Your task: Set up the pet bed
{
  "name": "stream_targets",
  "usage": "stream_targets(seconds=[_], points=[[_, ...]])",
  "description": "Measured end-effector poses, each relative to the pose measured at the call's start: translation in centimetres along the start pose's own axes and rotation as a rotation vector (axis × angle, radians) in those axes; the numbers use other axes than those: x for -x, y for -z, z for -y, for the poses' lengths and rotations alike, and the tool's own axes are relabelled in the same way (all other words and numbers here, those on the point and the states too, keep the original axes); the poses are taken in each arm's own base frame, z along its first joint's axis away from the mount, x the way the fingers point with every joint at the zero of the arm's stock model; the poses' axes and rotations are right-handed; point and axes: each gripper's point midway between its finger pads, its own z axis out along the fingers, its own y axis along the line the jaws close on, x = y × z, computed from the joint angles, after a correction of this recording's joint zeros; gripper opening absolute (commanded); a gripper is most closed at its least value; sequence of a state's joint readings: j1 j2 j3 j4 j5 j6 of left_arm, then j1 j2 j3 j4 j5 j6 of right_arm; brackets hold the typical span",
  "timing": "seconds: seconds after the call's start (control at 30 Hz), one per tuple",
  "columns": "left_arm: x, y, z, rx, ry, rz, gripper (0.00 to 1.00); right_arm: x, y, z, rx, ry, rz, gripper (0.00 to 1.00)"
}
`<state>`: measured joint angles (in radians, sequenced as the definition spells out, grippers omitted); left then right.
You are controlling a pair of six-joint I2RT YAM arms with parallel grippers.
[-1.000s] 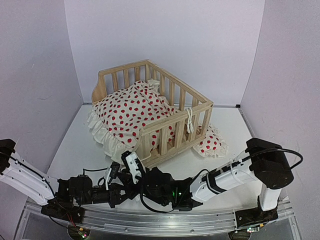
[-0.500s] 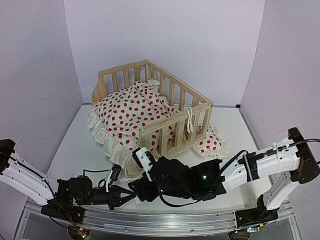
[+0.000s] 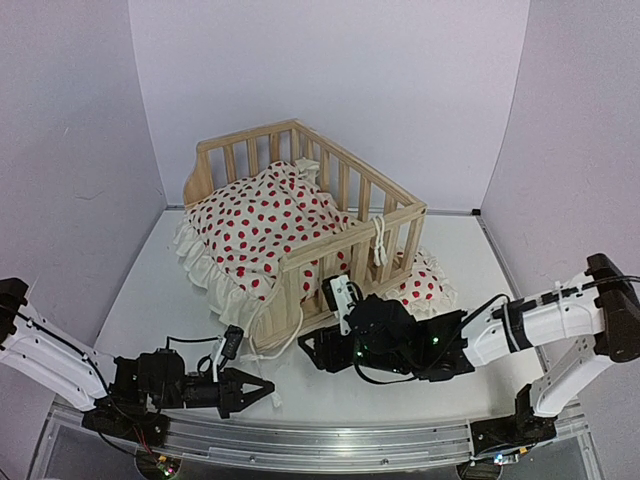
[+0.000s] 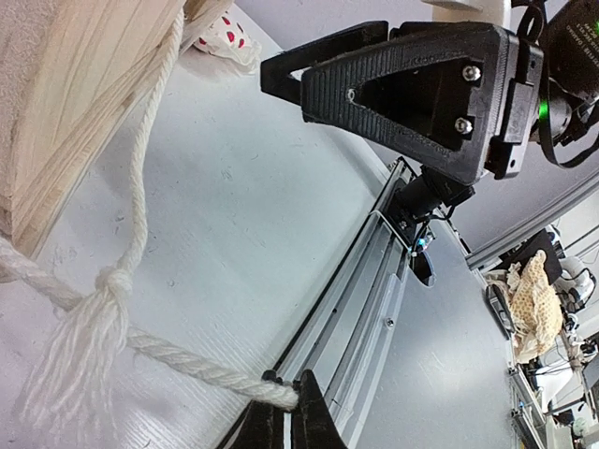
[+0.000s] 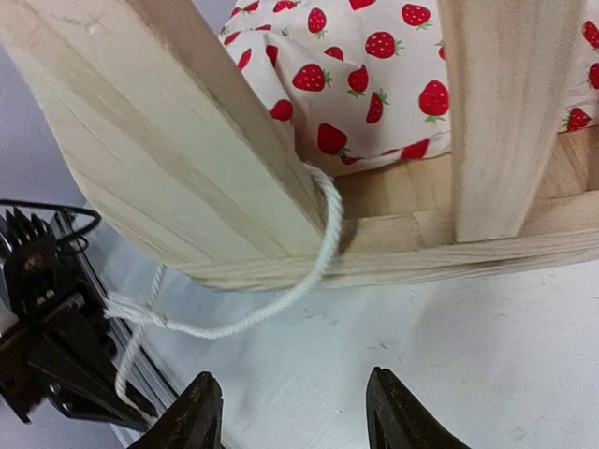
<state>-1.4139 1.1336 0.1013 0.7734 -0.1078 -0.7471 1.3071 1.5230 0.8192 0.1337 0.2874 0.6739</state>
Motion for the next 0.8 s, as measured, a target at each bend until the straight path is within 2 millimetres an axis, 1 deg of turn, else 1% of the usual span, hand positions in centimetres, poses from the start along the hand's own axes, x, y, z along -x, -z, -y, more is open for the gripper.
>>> stream_targets(seconds=[0.13,0.17,0.2,0.23,0.43,0.57,0.7,0.77,0.8], points=[[0.1,-0.2,0.1,0.003,-0.002,-0.004,0.01,0.3,-1.7,-1.3,0.05,-0.071,0.062,0.52],[0.1,-0.2,0.2,0.002,-0.005,-0.003,0.01,0.2,-2.2,-1.5,0.057,-0.078,0.074,0.49],[0.2,-0.2,0.2,0.001,-0.007,-0.002,0.01,0.1,-2.5,-1.7,0.061,-0.083,0.084,0.44],[0.3,-0.3,0.3,0.0,-0.011,0.0,0.01,0.2,-2.8,-1.7,0.061,-0.087,0.095,0.42],[0.9,-0.5,0.9,-0.012,-0.016,0.012,0.01,1.2,-3.4,-1.4,0.051,-0.146,0.171,0.44],[0.9,-0.8,1.0,-0.009,-0.017,0.008,0.01,0.9,-4.1,-0.7,0.022,-0.172,0.187,0.44],[0.7,-0.8,0.8,-0.002,-0.018,0.001,0.01,0.7,-4.4,-0.1,-0.004,-0.19,0.196,0.45],[0.7,-0.8,0.8,0.0,-0.019,-0.001,0.01,0.8,-4.4,0.0,-0.01,-0.192,0.203,0.43],[0.7,-0.8,0.8,-0.001,-0.019,0.0,0.01,0.8,-4.5,0.1,-0.011,-0.193,0.207,0.41]])
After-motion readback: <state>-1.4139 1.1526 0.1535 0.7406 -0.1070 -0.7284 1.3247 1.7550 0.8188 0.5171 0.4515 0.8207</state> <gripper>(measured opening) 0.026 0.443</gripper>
